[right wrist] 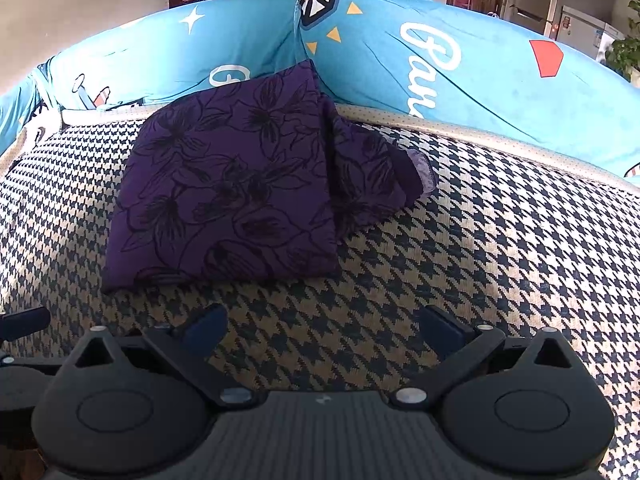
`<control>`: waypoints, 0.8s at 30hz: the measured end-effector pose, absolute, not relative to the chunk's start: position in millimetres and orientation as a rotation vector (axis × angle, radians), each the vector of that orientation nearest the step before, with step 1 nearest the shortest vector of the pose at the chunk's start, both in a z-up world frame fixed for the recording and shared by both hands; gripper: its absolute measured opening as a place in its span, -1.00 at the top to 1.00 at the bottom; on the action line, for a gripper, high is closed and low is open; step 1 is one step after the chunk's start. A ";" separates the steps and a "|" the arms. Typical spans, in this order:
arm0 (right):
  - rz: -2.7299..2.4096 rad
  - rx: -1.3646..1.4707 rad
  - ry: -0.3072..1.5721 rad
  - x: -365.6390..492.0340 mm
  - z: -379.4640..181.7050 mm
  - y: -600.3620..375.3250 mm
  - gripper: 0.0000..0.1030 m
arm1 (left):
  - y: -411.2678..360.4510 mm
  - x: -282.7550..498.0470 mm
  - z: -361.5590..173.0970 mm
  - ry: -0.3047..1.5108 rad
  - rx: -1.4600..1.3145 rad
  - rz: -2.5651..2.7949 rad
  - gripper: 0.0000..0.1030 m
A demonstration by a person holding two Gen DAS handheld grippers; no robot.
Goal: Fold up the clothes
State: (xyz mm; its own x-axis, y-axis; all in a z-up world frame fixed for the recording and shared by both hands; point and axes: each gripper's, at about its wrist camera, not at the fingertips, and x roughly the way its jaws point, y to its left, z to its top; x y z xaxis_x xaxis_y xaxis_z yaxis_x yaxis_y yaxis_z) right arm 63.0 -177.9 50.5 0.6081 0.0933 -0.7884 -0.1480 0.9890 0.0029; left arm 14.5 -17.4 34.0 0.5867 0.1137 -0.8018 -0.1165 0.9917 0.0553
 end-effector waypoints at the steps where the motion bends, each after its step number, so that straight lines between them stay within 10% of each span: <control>1: 0.140 -0.065 0.907 63.0 50.5 -177.8 -1.00 | -17.1 14.4 34.1 0.934 -0.004 0.134 -1.00; 24: 0.126 -0.078 0.900 62.9 52.4 -177.9 -1.00 | -14.1 14.6 35.9 0.925 -0.008 0.130 -1.00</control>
State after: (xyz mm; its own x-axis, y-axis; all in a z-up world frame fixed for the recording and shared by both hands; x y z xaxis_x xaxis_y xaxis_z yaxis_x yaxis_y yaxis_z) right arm 62.9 -177.9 52.4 0.6146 0.0766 -0.7851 -0.1422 0.9897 -0.0148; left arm 14.6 -14.1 35.9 0.5946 0.1088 -0.7966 -0.1159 0.9921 0.0489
